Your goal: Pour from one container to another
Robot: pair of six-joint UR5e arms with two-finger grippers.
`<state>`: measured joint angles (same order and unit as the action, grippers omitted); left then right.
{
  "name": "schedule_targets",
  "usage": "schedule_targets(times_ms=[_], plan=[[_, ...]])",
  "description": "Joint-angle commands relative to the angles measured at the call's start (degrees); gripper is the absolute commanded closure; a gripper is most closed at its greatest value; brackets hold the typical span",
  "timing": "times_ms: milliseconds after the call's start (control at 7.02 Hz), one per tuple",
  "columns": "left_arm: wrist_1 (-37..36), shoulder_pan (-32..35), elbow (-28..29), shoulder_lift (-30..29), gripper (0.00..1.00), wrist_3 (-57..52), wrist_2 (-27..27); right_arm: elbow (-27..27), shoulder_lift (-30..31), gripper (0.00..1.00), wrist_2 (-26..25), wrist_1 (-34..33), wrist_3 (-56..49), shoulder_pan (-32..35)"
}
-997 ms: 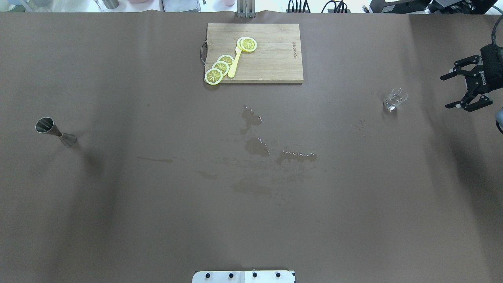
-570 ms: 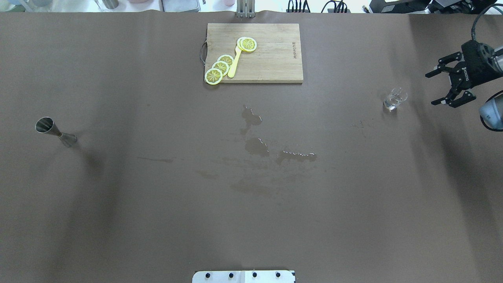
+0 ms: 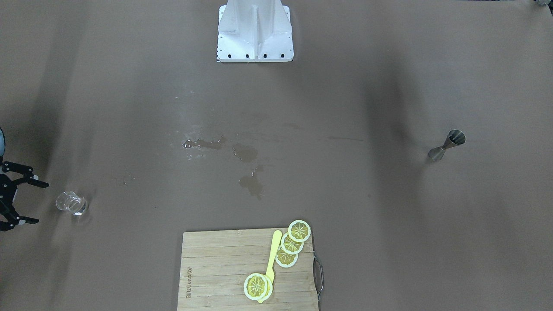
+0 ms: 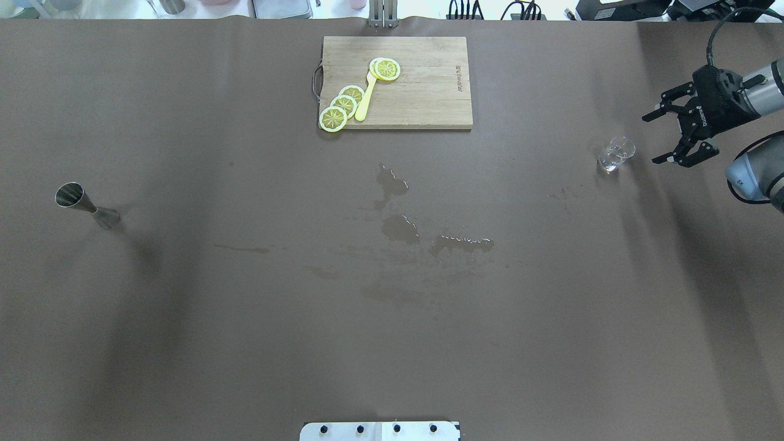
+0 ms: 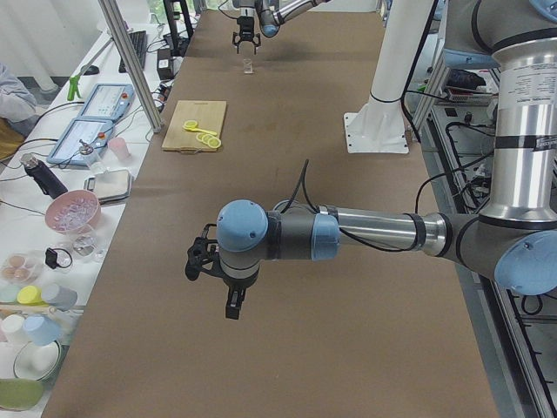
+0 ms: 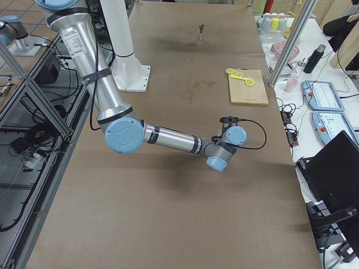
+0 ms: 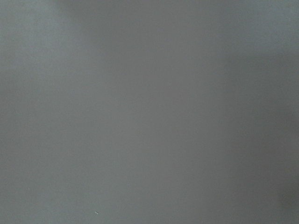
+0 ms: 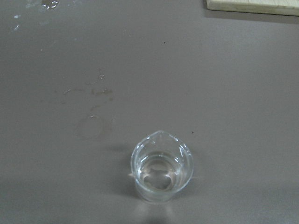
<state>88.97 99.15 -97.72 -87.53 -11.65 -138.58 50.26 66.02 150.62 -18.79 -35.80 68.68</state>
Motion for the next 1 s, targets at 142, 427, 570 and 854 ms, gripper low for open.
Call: schedule_targets(times_ms=[142,427,570,854], plan=[[11.13,-3.95,1.30,2.36,0.02,0.31,-7.19,-0.07,-0.98,0.00,-1.11,-0.02,0.03,-2.22],[20.46,-4.14,4.02,1.86,0.02,0.40,-15.74,-0.16,-0.89,0.00,-1.73,-0.02,0.03,-3.02],[28.37,-4.32,5.42,1.40,0.02,0.58,-15.67,-0.25,-0.98,0.00,-2.78,-0.02,0.03,-3.37],[37.22,-4.75,6.14,1.31,0.02,0.75,-14.71,-0.25,-1.41,0.01,-4.45,-0.02,0.12,-5.04]])
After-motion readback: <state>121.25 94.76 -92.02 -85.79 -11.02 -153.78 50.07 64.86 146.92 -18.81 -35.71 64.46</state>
